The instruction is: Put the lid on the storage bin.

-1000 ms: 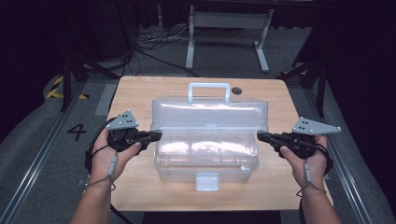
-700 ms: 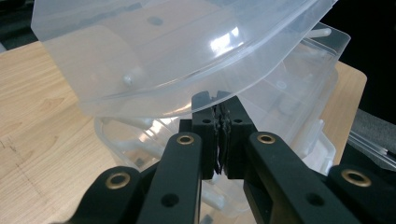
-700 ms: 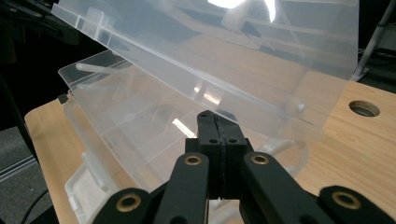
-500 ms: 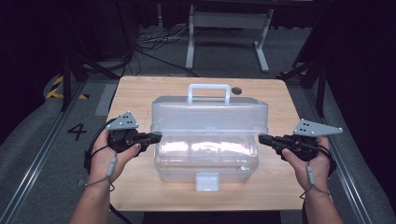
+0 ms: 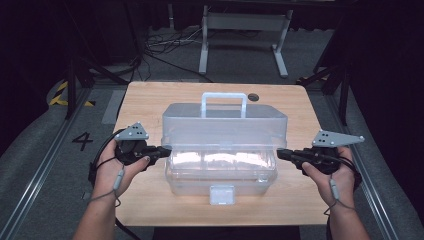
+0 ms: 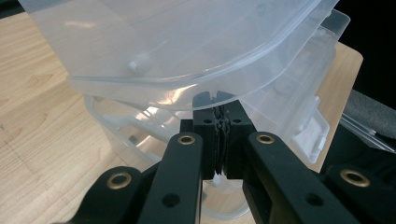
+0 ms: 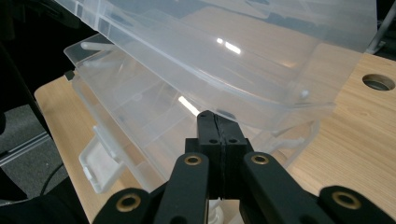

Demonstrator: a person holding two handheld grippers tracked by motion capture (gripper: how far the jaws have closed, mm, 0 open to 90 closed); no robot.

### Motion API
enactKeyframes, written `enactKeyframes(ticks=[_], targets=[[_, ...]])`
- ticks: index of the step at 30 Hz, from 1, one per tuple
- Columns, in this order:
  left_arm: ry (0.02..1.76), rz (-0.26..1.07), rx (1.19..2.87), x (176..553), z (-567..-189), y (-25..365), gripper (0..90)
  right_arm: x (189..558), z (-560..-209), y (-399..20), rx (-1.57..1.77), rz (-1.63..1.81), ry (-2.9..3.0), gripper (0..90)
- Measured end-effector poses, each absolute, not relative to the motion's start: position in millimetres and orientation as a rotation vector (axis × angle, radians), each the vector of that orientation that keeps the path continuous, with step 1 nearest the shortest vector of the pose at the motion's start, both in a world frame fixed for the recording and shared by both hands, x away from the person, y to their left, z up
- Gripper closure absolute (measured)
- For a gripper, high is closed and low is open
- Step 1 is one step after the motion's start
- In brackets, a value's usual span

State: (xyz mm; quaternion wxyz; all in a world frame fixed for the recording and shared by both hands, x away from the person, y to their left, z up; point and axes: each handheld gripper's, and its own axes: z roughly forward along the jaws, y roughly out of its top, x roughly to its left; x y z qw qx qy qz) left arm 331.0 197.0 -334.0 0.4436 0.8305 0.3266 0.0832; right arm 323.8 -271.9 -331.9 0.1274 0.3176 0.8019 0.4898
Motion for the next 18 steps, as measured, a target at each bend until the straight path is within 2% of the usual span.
enactKeyframes(ticks=[18], targets=[[0.856,0.162,2.106,329.0,-337.9,196.1,89.6,322.8,-335.3,-273.8,0.929,1.352,2.415,90.0]])
